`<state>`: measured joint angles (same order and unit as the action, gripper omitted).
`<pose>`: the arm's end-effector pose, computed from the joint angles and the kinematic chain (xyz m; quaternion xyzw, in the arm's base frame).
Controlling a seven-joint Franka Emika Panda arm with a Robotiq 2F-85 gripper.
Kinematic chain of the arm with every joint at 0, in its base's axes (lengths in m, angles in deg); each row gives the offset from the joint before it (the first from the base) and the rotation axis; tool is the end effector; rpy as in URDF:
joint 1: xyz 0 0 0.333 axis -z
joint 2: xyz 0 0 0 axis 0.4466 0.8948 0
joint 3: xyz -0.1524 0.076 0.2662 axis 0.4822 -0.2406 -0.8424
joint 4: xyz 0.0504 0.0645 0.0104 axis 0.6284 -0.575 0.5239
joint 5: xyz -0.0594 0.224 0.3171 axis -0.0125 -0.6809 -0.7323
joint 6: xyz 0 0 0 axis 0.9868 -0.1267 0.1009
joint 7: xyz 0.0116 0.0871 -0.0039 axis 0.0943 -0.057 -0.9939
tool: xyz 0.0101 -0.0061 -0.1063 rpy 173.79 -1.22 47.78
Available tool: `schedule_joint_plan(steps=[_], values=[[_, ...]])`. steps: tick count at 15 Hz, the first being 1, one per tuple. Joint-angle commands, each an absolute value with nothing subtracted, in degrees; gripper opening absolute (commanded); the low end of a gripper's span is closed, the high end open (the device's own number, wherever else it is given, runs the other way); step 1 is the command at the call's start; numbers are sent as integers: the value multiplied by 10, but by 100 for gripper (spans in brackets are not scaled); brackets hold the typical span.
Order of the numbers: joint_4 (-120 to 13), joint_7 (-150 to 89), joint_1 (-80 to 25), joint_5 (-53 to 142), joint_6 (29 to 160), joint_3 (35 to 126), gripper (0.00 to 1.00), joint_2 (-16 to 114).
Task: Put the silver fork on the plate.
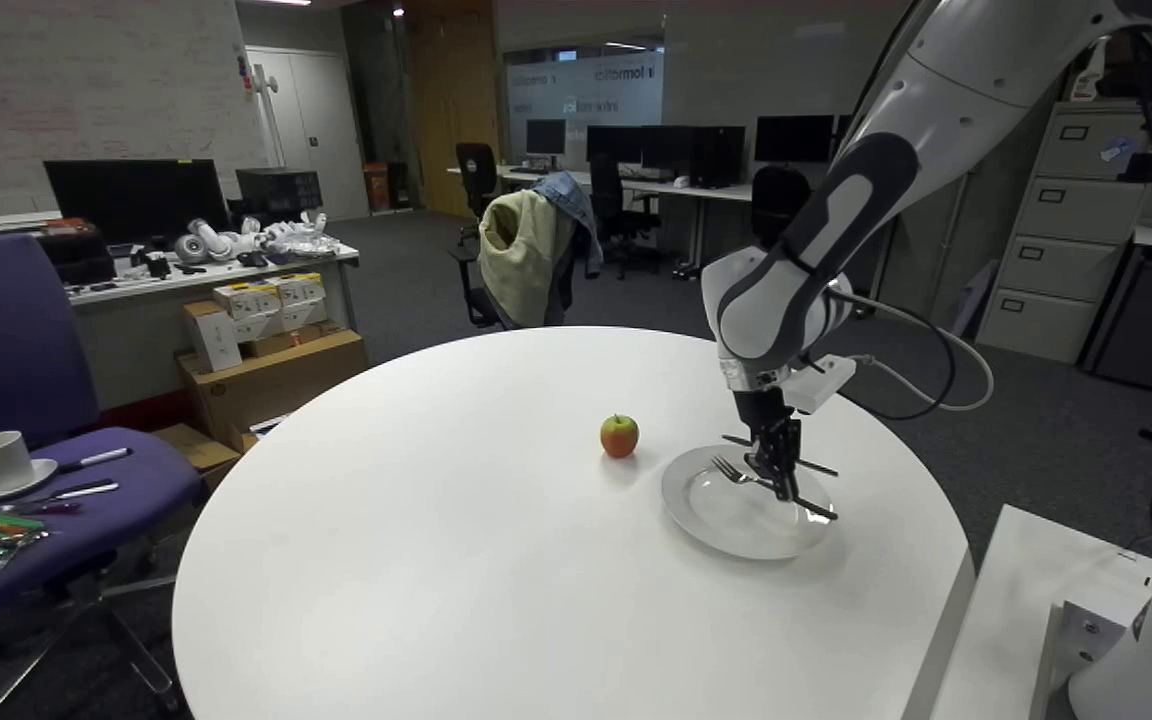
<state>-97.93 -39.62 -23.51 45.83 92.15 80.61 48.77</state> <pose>0.4531 -0.0602 0.1764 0.9826 0.0074 -0.1853 0.0124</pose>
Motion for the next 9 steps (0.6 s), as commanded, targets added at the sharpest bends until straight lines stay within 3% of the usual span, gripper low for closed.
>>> schedule_joint_plan(steps=[1,9], values=[[-959,-391,-238,453,928,794,4,502],[-913,-382,-252,453,935,776,4,556]])
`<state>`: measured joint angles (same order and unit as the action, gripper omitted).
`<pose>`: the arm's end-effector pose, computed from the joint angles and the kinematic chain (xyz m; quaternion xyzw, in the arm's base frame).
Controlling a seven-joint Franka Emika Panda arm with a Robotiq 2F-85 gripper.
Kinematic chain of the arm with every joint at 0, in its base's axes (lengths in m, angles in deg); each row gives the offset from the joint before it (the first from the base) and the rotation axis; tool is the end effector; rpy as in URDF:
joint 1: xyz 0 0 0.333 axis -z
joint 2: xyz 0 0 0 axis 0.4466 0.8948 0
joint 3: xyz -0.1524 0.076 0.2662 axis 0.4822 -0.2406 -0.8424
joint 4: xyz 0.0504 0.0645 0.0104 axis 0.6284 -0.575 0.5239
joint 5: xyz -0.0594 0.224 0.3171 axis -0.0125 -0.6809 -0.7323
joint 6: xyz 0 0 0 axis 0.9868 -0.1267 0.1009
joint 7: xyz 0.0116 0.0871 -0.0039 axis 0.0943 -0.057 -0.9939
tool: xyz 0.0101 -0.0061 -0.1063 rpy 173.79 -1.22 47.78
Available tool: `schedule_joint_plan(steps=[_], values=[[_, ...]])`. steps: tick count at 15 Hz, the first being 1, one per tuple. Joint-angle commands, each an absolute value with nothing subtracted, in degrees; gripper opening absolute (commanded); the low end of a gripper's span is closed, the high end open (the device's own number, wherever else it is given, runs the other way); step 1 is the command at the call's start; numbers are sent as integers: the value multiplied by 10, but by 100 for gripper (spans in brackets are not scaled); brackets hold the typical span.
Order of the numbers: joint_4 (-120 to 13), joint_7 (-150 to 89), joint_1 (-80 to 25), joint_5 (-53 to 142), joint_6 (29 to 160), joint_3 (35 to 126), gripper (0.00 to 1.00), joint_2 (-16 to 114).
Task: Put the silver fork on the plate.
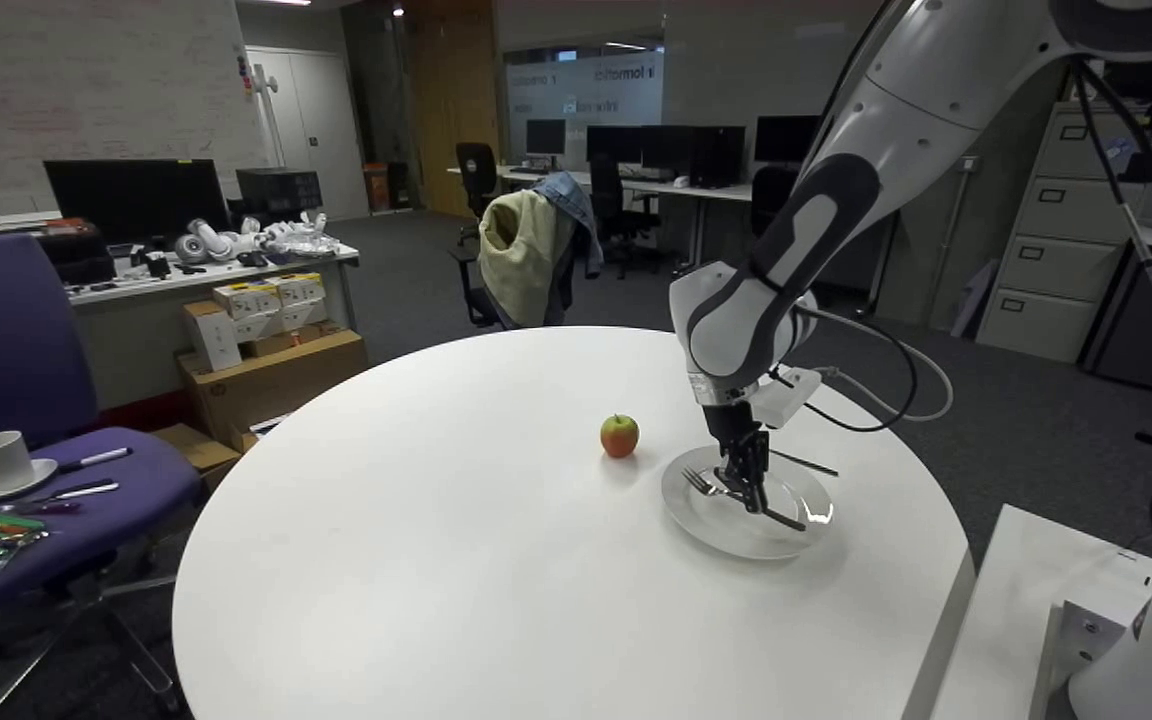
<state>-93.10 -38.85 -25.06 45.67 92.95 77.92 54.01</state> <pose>0.4799 -0.0265 0.1582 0.9827 0.0368 -0.1810 0.0141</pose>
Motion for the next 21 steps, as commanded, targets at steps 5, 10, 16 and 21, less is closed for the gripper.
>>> schedule_joint_plan(steps=[5,10,16,21], values=[[-899,-383,-251,451,936,774,4,575],[-892,-383,-250,448,937,773,4,583],[-889,-384,-249,444,936,773,41,585],[-894,-381,-251,445,936,773,77,576]])
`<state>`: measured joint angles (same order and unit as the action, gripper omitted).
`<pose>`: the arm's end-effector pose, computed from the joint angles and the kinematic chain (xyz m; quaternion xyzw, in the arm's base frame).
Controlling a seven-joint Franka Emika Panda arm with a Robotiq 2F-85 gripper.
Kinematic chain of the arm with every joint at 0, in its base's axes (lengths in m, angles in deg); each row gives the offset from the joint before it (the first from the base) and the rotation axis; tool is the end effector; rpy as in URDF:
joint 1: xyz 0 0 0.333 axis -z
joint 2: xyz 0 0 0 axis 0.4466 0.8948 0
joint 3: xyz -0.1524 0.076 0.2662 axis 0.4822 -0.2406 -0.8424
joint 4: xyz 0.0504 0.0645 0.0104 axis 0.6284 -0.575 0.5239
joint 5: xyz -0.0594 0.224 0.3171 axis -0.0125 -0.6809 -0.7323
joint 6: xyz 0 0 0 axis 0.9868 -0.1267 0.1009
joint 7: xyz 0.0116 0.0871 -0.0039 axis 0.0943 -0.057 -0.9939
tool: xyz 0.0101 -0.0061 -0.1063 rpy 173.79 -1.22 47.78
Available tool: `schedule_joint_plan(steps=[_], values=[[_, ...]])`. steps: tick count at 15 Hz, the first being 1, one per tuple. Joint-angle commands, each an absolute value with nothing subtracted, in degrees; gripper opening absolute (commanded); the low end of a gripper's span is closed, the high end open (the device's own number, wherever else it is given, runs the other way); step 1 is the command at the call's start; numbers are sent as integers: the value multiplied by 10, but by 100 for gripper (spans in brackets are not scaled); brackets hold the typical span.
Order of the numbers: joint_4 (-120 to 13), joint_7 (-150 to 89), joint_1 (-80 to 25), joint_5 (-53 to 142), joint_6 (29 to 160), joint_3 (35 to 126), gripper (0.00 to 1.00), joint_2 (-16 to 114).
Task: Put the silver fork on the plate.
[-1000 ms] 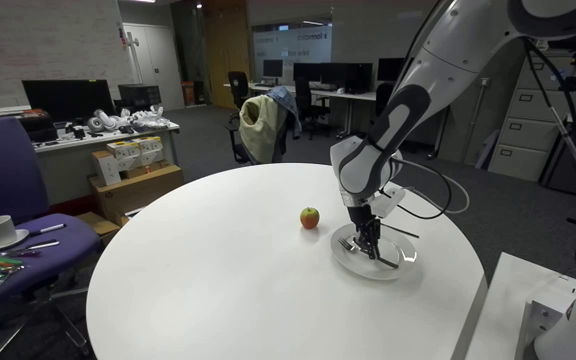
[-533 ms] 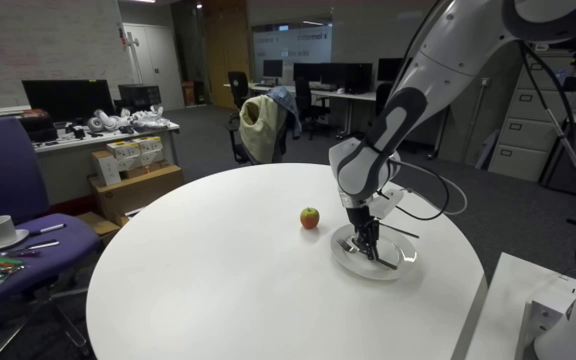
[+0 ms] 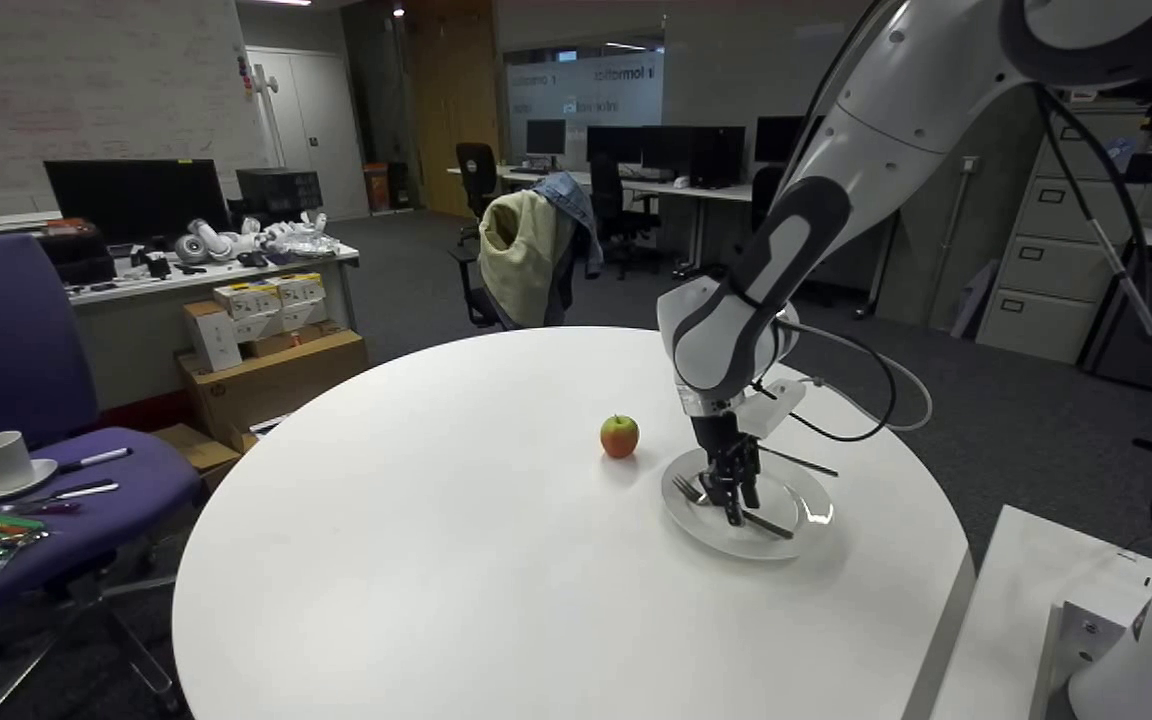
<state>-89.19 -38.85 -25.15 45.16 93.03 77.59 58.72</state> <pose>0.4951 -0.0234 0.1376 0.9816 0.0371 -0.1870 0.0113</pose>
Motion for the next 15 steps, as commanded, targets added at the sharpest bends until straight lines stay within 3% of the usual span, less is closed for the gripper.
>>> schedule_joint_plan(steps=[1,3,4,15], values=[[-896,-377,-254,449,934,775,84,568],[-904,-371,-260,458,933,778,99,550],[-908,-367,-263,462,931,778,100,539],[-1010,-296,-312,292,831,699,100,337]])
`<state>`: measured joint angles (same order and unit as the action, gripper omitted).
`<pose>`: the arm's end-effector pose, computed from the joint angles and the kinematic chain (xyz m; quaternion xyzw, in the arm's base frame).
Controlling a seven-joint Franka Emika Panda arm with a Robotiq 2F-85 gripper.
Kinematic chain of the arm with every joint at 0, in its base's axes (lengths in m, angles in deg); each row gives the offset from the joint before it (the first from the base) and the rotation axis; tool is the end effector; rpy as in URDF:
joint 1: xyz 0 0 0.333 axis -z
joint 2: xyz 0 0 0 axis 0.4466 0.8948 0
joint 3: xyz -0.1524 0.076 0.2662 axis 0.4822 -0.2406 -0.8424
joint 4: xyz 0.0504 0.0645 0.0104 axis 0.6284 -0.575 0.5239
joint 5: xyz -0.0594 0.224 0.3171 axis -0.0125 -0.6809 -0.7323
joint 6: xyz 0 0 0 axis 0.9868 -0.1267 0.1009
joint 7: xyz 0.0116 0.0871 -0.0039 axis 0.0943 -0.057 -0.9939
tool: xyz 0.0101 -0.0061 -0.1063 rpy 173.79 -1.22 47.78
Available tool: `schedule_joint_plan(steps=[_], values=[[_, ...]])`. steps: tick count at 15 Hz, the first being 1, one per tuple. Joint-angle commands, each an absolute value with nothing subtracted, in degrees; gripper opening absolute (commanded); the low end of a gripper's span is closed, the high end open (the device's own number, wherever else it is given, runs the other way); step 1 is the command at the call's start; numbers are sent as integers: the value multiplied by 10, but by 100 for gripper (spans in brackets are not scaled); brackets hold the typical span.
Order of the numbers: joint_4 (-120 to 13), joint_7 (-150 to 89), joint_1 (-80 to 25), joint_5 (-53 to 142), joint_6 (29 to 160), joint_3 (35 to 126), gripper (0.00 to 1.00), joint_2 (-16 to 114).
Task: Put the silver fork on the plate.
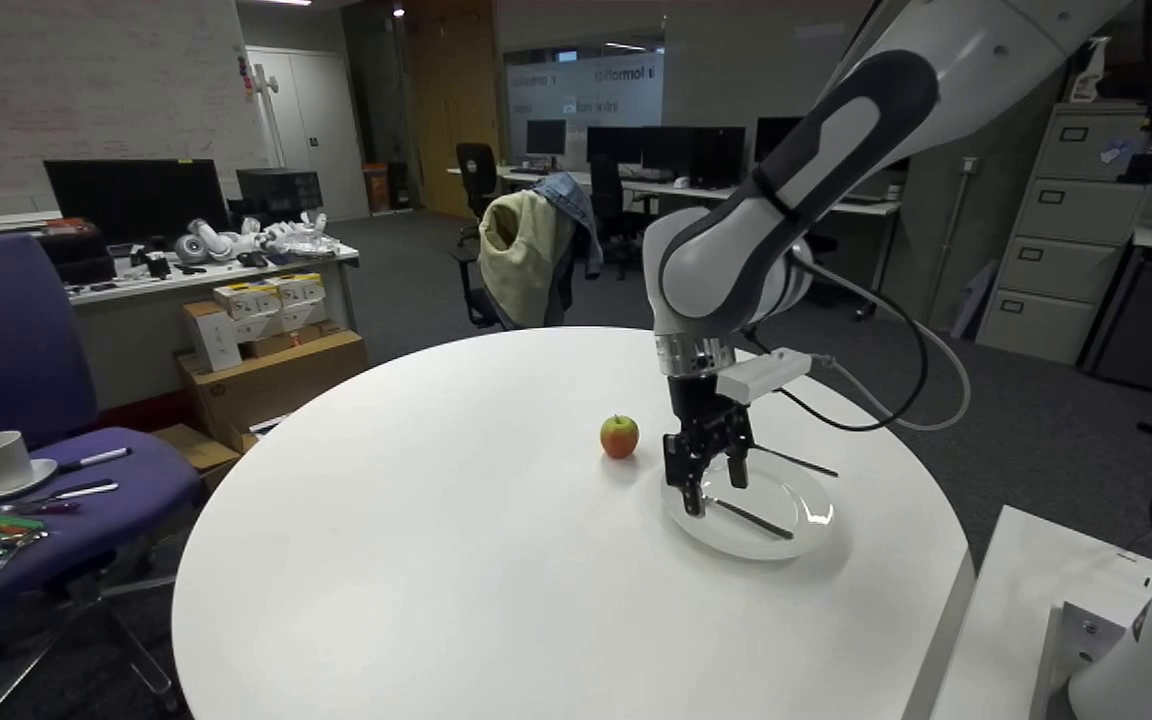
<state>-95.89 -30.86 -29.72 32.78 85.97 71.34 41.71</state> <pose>0.4676 0.0747 0.2403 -0.9854 0.0176 0.1635 0.0451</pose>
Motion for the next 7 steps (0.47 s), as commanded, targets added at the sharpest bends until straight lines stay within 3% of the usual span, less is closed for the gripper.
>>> schedule_joint_plan(steps=[1,6,7], values=[[-1019,-283,-320,282,827,694,100,320],[-1056,-140,-349,285,840,672,100,256],[-1025,-187,-345,282,835,678,100,301]])
